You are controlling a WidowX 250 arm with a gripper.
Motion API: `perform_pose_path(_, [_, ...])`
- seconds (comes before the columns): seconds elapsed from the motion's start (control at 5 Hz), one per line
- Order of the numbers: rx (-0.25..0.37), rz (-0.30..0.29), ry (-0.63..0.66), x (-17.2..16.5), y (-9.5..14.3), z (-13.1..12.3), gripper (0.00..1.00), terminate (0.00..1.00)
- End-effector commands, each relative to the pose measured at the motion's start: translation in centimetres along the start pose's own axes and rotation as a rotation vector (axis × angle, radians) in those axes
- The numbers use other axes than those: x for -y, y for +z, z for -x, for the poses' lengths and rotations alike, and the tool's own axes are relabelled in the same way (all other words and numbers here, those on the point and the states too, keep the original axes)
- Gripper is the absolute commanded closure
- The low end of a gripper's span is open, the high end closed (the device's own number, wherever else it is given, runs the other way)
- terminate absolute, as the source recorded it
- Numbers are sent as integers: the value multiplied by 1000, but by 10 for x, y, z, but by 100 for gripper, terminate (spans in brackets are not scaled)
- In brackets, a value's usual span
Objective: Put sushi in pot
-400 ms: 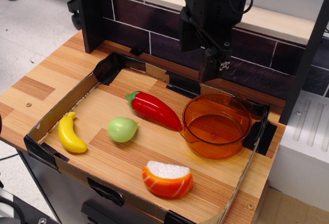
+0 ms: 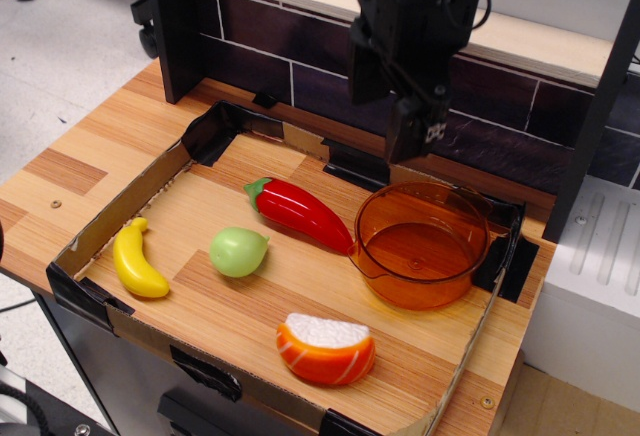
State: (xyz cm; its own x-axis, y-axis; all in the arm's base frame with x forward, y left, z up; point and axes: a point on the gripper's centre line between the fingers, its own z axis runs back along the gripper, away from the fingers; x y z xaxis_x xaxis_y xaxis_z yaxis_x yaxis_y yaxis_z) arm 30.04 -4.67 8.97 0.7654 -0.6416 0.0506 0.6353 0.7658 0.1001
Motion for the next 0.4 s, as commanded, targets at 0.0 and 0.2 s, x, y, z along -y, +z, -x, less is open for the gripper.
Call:
perform_pose_path(0.0, [200, 80, -262, 10, 43, 8, 0, 0])
perform_pose_path(0.2, [190, 147, -332, 18, 52, 24, 0, 0])
